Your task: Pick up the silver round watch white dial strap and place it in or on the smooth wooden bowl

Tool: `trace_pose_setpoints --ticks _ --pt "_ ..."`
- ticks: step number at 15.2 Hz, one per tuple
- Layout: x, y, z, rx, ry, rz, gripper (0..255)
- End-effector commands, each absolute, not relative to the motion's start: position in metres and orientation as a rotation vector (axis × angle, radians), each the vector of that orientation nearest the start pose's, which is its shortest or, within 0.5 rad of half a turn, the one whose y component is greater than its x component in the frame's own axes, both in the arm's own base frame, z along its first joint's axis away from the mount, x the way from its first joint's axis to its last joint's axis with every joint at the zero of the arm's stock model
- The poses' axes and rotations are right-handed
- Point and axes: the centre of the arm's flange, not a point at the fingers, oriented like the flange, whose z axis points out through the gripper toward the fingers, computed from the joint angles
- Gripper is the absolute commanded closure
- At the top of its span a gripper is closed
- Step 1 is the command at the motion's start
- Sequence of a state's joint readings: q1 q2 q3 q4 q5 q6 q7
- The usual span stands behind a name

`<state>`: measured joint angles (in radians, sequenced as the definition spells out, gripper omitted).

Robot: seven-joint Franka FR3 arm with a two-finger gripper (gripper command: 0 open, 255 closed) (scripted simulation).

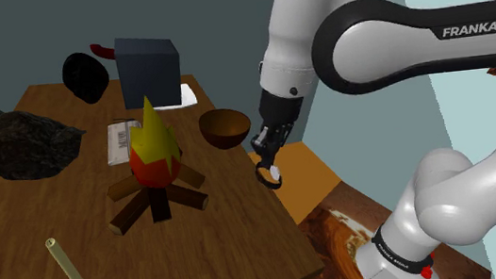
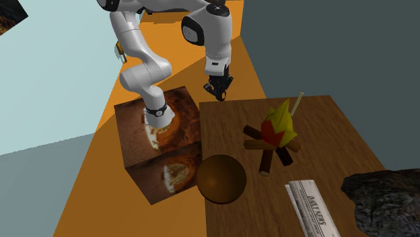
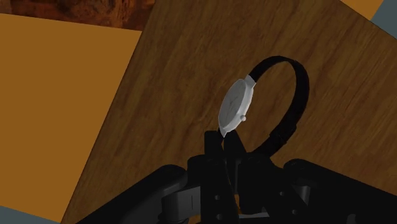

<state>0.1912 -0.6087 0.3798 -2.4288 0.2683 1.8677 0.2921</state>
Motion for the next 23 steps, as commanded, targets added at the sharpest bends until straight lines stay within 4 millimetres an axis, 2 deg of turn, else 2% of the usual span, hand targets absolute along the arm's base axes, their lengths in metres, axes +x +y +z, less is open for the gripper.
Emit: trace_pose_setpoints --ticks 1,23 --pt "0.303 0.234 0.513 -3.086 -0.218 -0.004 255" --pt "0.564 0.108 0.526 -3.086 -0.218 -0.004 255"
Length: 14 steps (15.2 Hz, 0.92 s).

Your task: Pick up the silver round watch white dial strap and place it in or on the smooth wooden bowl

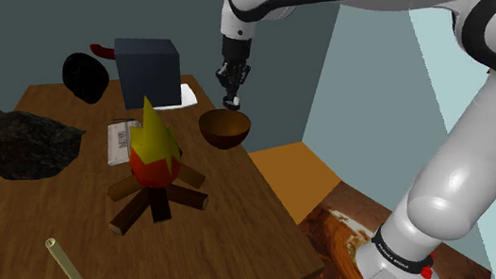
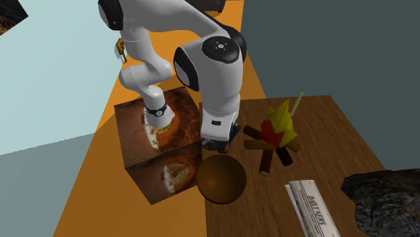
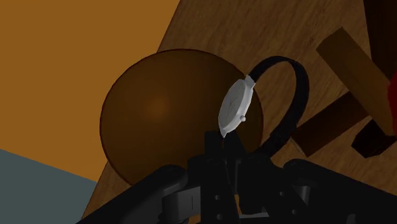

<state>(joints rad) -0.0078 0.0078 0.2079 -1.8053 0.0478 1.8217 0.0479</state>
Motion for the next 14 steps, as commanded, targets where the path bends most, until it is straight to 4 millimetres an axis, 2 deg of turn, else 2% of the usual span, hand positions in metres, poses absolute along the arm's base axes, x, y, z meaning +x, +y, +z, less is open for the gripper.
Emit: trace_pose_setpoints --ticks 1,4,5,14 --pt "0.576 0.102 0.527 -3.086 -0.218 -0.004 255" --pt "0.612 0.085 0.529 -3.086 -0.218 -0.004 255" --pt "0.614 0.083 0.529 -3.086 -0.218 -0.004 255" --pt "0.614 0.083 0.481 -3.086 -0.218 -0.004 255"
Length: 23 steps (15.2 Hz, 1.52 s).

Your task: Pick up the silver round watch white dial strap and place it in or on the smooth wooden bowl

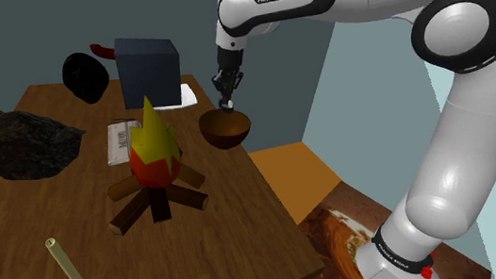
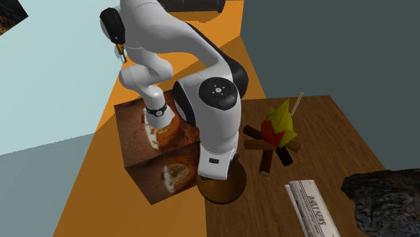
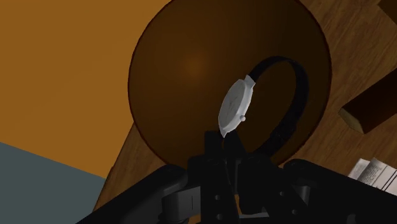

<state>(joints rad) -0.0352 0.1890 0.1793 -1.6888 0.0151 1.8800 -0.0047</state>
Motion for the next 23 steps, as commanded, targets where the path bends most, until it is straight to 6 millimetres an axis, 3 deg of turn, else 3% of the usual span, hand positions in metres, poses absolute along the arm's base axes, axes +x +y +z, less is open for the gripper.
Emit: trace_pose_setpoints --ticks 1,7,14,15,20,23 --pt "0.614 0.083 0.476 -3.086 -0.218 -0.004 255" --pt "0.614 0.083 0.443 -3.086 -0.218 -0.004 255" --pt "0.614 0.083 0.443 -3.086 -0.218 -0.004 255" --pt "0.614 0.083 0.443 -3.086 -0.218 -0.004 0" --pt "0.614 0.083 0.443 -3.086 -0.218 -0.004 0" --pt "0.614 0.081 0.483 -3.086 -0.218 -0.004 0"
